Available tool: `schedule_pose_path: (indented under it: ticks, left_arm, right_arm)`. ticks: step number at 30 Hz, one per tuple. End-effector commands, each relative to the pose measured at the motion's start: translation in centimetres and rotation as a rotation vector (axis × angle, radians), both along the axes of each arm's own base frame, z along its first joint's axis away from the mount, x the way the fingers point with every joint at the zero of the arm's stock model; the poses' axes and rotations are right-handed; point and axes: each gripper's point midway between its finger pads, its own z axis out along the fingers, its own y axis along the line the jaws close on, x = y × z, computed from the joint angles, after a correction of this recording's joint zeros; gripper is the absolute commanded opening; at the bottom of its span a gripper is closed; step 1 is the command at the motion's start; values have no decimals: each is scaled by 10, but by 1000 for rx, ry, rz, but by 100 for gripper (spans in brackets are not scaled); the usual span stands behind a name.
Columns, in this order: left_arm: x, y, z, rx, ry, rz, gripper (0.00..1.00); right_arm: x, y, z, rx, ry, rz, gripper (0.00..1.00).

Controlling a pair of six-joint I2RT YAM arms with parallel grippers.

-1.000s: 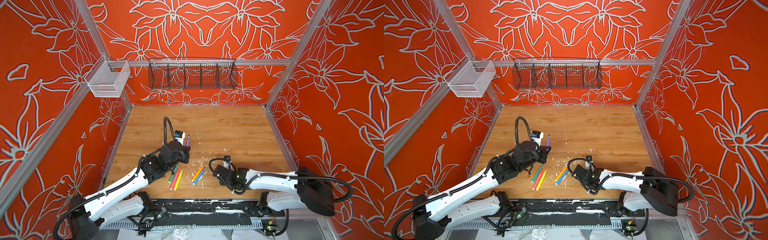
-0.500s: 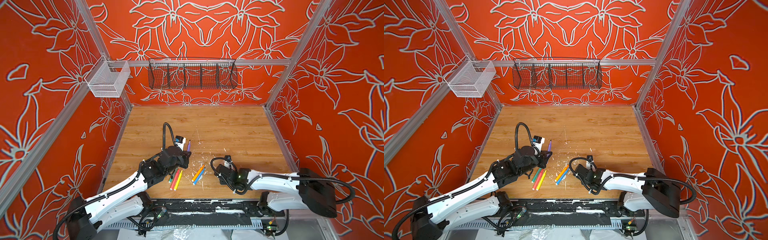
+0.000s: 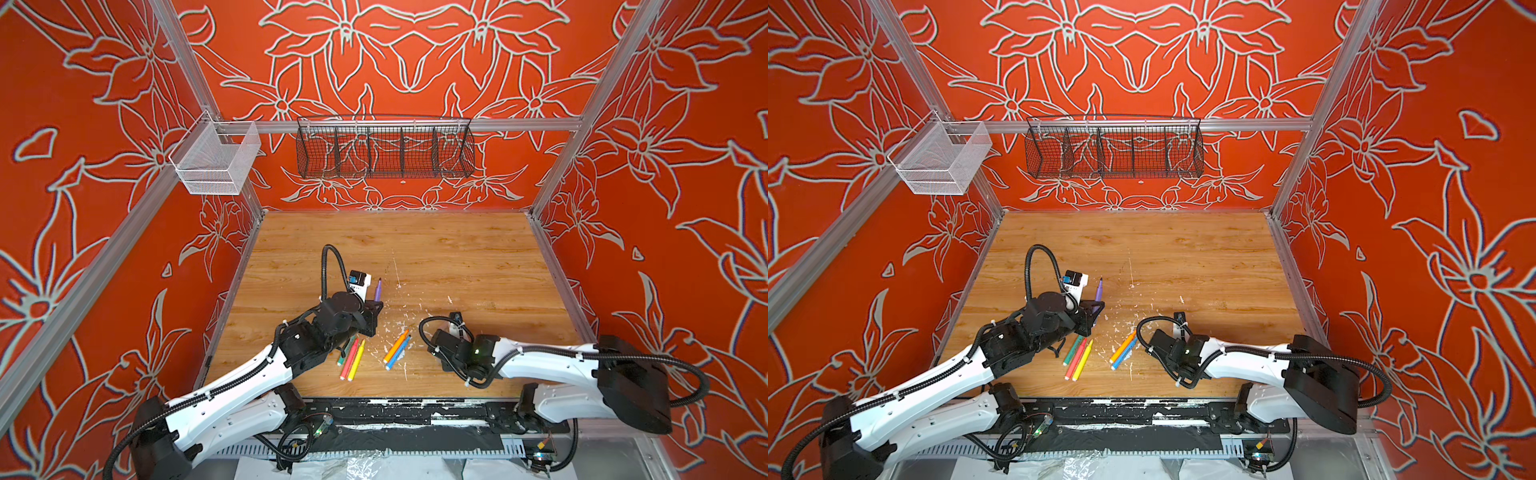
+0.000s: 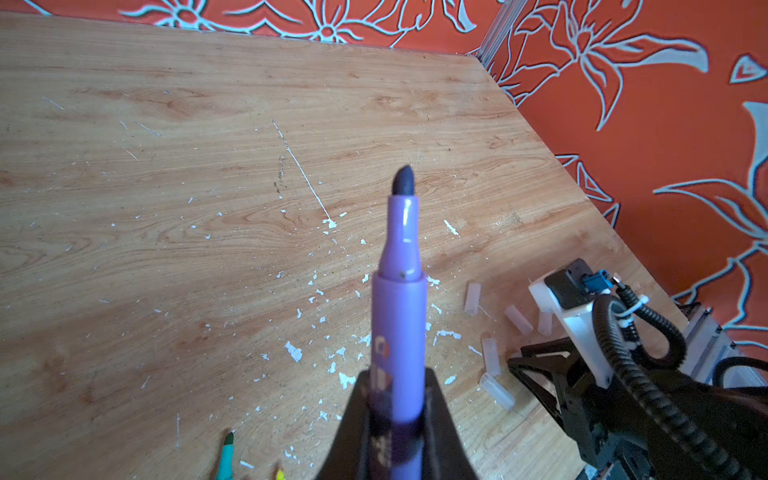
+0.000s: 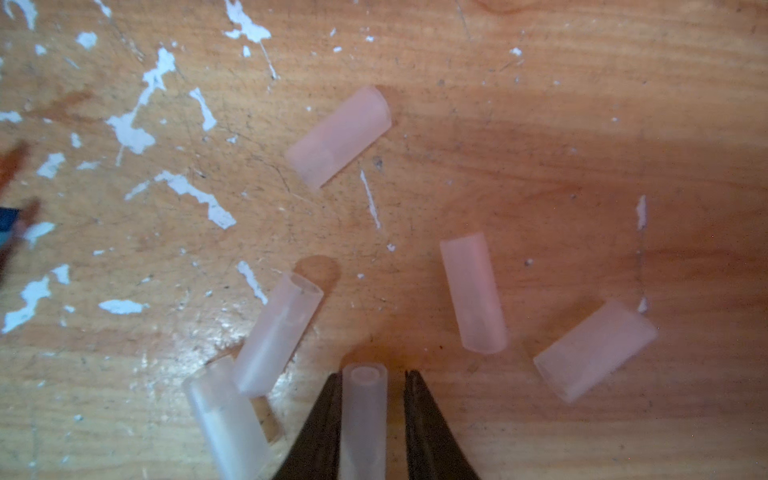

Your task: Insert the pens into the pen caps

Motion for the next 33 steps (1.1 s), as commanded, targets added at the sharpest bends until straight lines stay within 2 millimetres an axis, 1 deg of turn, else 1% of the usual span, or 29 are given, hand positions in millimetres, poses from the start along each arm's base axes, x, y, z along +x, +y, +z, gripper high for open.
schedule_pose_path:
  ticks: [1, 6, 9, 11, 14, 17, 20, 22, 23, 25, 26, 28, 30, 31, 33]
  left_arm:
    - [0, -3, 16, -32, -44, -24, 0]
    - [-5, -9, 17, -45, -53, -72, 0]
    - [-6, -13, 16, -46, -47, -93, 0]
    - [-7, -16, 15, -48, -46, -107, 0]
    - [-8, -21, 14, -51, -42, -133, 0]
    - [-8, -25, 13, -54, -44, -151, 0]
    - [-4, -27, 13, -73, -60, -146, 0]
    - [5, -26, 10, -129, -33, -72, 0]
    - [7, -29, 13, -160, -20, -64, 0]
    - [6, -43, 21, -209, -23, -121, 0]
    - [4, -49, 26, -221, -41, -162, 0]
    - [-1, -64, 16, -188, -56, -264, 0]
    - [-1, -67, 3, -132, -52, -296, 0]
    - [-1, -65, -3, -101, -41, -292, 0]
    - [-2, -65, -7, -97, -29, -297, 0]
  right_arm:
    - [-12, -12, -11, -57, 59, 7, 23]
    - [-12, -14, -12, -51, 50, -3, 18]
    - [-10, -14, -7, -28, 28, -5, 16]
    - [-8, -13, 2, -1, 1, -10, 16]
    - [-1, -14, 26, 36, -64, -15, 15]
    - [8, -13, 66, 76, -153, -1, 14]
    - [21, -12, 124, 111, -267, 13, 13]
    - [31, 1, 170, 181, -354, 41, 12]
    - [35, 8, 189, 216, -388, 56, 11]
    - [43, 28, 225, 315, -464, 91, 10]
    - [46, 37, 238, 369, -499, 108, 9]
    - [52, 60, 256, 502, -578, 148, 8]
    - [56, 77, 268, 638, -663, 166, 8]
    - [57, 82, 274, 701, -702, 164, 8]
    - [61, 88, 279, 766, -746, 154, 8]
